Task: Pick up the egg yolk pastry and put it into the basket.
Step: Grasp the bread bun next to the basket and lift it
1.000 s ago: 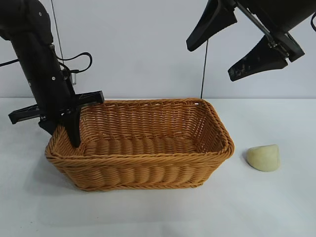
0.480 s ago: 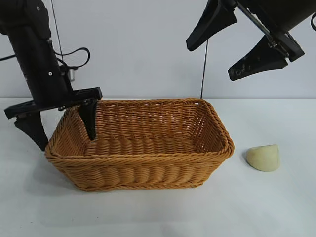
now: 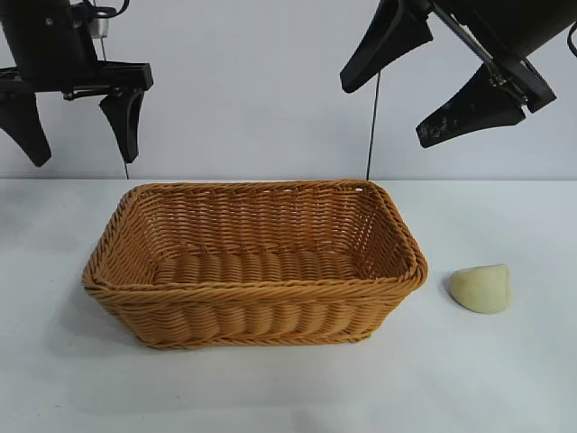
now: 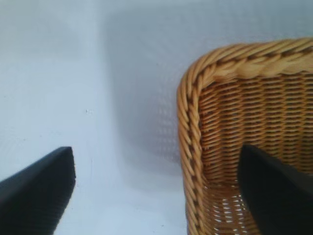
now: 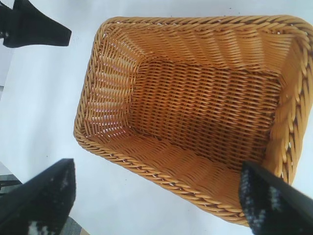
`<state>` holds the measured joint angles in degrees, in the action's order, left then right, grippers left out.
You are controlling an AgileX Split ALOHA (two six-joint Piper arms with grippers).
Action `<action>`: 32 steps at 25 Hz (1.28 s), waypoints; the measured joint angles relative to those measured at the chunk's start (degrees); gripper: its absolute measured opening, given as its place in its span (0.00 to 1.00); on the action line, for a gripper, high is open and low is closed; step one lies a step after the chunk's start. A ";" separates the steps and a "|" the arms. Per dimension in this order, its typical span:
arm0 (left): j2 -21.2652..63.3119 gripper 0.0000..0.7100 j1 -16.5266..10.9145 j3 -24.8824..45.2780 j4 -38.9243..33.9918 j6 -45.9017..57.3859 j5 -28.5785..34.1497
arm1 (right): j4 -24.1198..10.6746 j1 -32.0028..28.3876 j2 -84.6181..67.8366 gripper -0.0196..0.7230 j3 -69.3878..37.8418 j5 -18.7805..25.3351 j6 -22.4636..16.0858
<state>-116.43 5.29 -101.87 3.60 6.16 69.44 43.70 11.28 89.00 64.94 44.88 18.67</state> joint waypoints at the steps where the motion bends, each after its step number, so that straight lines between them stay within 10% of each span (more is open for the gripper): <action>1: 0.00 0.98 -1.37 0.00 -0.07 -0.68 0.00 | 0.00 0.00 0.00 0.87 0.00 0.00 0.00; 12: 5.43 0.98 -5.29 4.69 -0.45 -2.55 -0.05 | 0.00 0.00 0.00 0.87 0.00 0.33 0.00; 32: 63.04 0.98 -5.29 54.83 -0.45 -5.79 0.19 | -0.39 0.00 0.00 0.87 0.00 1.28 0.00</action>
<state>-53.39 0.00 -47.04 3.15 0.37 69.63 43.31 11.28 89.00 64.94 46.16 18.67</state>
